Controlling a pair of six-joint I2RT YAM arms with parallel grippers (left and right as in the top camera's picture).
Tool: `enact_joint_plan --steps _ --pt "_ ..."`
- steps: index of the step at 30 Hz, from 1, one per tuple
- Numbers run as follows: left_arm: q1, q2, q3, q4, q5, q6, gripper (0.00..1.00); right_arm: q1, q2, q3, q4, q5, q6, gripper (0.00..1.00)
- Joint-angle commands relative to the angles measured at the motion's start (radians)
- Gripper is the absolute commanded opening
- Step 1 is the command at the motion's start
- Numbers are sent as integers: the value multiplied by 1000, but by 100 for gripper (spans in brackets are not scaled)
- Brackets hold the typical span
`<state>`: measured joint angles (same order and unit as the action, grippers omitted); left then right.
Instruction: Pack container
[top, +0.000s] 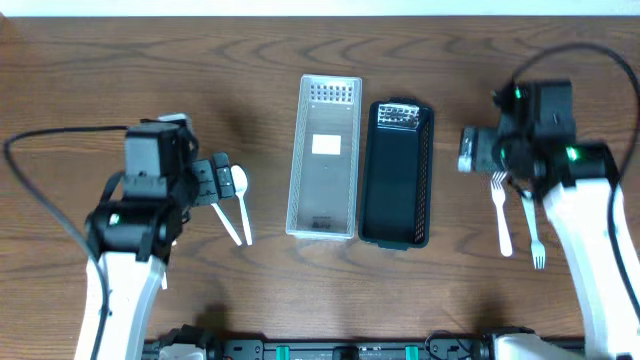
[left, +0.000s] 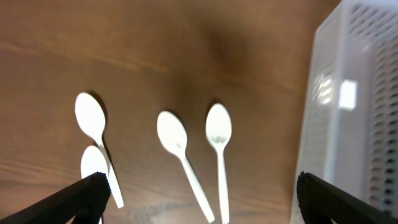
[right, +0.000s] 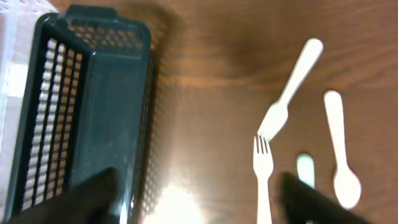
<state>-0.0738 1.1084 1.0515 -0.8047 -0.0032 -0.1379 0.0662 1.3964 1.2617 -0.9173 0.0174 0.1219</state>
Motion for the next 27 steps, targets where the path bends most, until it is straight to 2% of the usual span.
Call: enact_joint_plan --steps 1,2,8,16,22,27 --pt "-2 54 18 -6 -3 10 98 -7 94 36 23 -6 -26 51" --pt "-2 69 18 -6 -4 10 98 -7 125 36 37 -6 -25 43" --pt "-2 133 18 -6 -3 10 98 -7 294 36 64 -24 -14 42" --pt "-2 160 18 -6 -4 10 98 -6 472 36 114 -181 -14 48" --pt "-2 160 18 -6 -4 10 98 -6 483 36 199 -319 -14 55" --pt "-2 160 18 -6 -4 10 98 -6 483 36 219 -331 -11 57"
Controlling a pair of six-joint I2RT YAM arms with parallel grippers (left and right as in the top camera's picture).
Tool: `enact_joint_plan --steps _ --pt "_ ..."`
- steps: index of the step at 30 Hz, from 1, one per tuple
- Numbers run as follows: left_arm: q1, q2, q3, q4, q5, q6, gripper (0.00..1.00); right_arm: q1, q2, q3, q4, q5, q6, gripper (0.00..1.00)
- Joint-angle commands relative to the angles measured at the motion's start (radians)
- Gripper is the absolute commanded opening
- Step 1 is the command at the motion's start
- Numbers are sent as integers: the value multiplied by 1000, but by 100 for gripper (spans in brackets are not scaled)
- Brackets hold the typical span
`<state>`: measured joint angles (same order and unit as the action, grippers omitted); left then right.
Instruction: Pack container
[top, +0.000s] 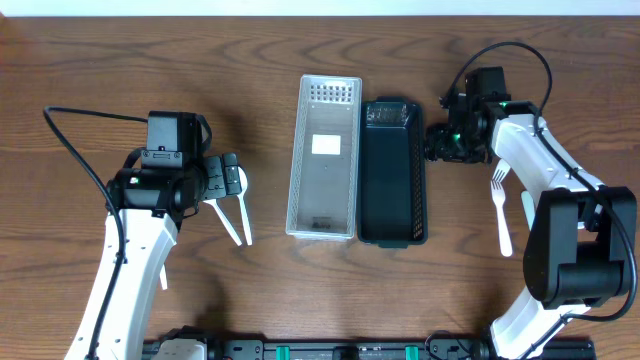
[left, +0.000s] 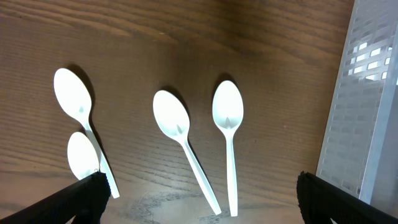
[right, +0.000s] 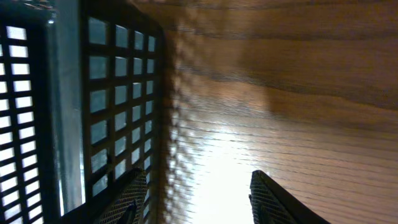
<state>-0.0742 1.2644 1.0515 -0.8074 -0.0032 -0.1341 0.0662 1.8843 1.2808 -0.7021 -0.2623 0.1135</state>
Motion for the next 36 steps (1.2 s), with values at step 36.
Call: enact_joint_plan --steps 36 --pt "-1 4 18 -8 -3 5 98 -270 39 96 -176 382 335 83"
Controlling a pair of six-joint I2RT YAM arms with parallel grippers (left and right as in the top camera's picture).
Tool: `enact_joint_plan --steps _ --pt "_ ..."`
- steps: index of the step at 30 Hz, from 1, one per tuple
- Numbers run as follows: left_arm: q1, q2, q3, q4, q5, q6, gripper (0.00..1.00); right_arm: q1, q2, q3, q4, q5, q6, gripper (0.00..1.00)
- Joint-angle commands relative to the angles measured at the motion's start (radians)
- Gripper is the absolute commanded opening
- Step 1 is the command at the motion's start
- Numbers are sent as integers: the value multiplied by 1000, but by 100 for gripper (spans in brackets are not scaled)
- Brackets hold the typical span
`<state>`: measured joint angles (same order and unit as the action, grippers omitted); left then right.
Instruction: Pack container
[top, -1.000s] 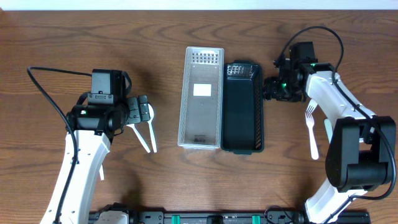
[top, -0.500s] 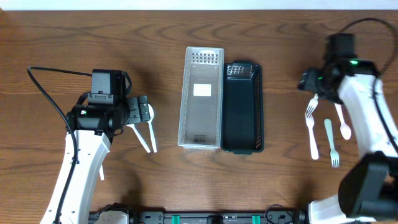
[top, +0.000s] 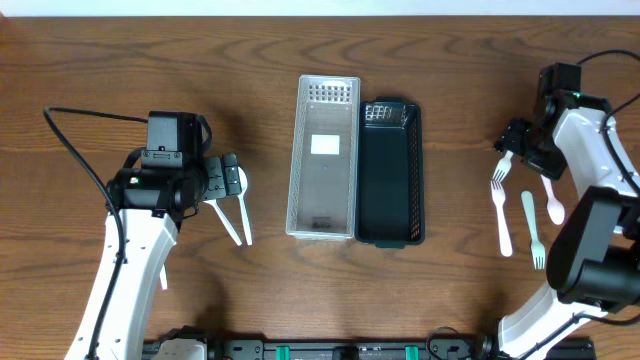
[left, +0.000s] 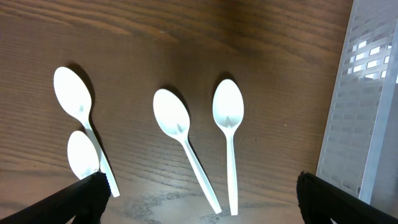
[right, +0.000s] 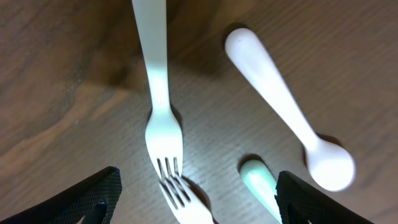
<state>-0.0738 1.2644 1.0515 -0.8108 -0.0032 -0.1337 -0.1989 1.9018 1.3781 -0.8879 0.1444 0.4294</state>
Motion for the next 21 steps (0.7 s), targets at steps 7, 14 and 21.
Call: enact_joint_plan --steps 7,14,21 --pt "-2 4 18 -5 -3 1 98 -4 95 -2 36 -56 18 82" --pt "-2 4 18 -5 -3 1 98 -4 171 -2 59 -116 -20 83" --pt "-2 4 18 -5 -3 1 98 -4 181 -2 54 -123 -39 75"
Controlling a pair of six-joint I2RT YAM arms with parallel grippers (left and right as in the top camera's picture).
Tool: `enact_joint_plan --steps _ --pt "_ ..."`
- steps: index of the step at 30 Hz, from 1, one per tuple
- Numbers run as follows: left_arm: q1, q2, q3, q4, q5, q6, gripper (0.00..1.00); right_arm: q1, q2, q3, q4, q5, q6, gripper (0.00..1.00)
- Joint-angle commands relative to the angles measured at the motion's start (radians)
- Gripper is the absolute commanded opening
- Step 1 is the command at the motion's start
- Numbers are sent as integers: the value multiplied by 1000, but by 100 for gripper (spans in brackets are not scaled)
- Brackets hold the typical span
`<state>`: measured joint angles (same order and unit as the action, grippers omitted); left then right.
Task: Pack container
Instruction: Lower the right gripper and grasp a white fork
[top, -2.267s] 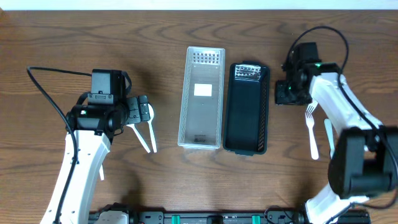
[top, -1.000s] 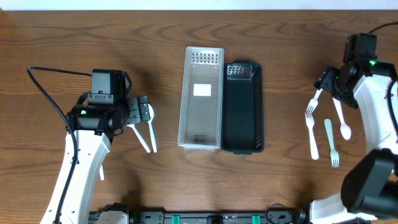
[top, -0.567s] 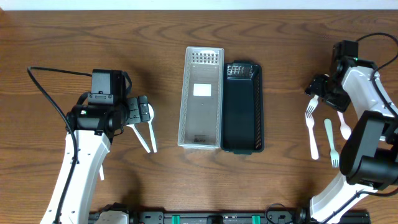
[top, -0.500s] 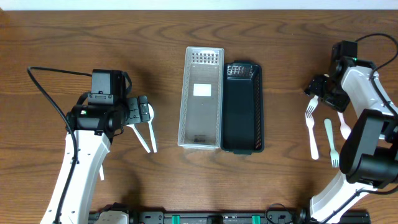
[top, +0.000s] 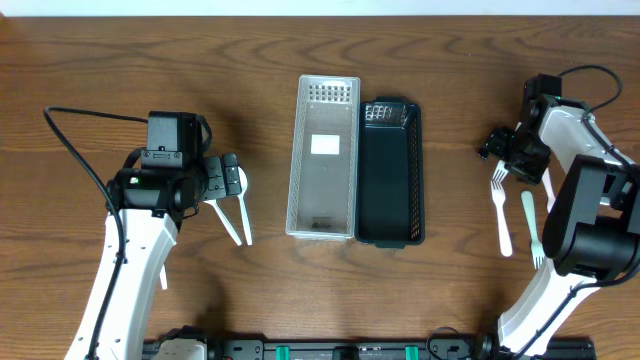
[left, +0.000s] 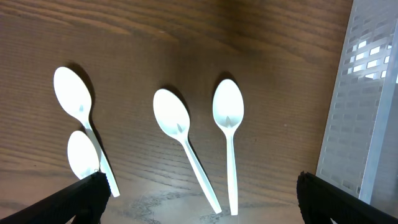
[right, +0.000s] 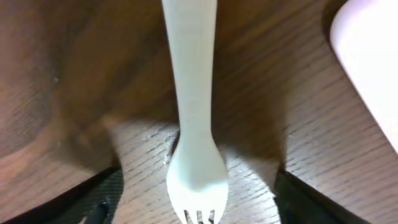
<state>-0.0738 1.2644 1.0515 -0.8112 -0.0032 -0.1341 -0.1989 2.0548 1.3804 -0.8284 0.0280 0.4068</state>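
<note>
A white slotted container (top: 324, 155) and a black basket (top: 392, 172) stand side by side mid-table, both empty. Several white spoons (left: 229, 118) lie on the wood left of them. My left gripper (top: 225, 180) hovers open above the spoons, its fingertips (left: 81, 199) wide apart. On the right lies a white fork (right: 193, 124), also seen from overhead (top: 500, 205). My right gripper (top: 503, 165) is open and low over it. One finger (right: 93, 199) stands on each side of the fork's head, touching nothing.
A mint fork (top: 532, 225) and a white spoon (top: 552, 195) lie right of the white fork, close to my right gripper. The spoon's handle (right: 373, 68) shows at the right wrist view's edge. The white container's wall (left: 367, 106) stands right of the spoons.
My right gripper was higher over the forks and the spoon; now it is down close to the table, straddling one white fork's head. The left arm has not moved.
My right gripper first hung open between the black basket and the forks, the left gripper above the spoons. Then the right gripper was at the basket's far right rim. Afterwards it was over the forks, and now low around one fork.
</note>
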Motion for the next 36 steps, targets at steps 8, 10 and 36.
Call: enact_joint_plan --steps 8,10,36 --pt "-2 4 18 -5 -3 2 98 -4 28 -4 -21 -6 -19 48" --pt "-2 4 18 -5 -3 2 98 -4 28 -4 -21 -6 -19 43" --pt "-2 4 18 -4 -3 2 98 -4 28 -4 25 -6 -25 16"
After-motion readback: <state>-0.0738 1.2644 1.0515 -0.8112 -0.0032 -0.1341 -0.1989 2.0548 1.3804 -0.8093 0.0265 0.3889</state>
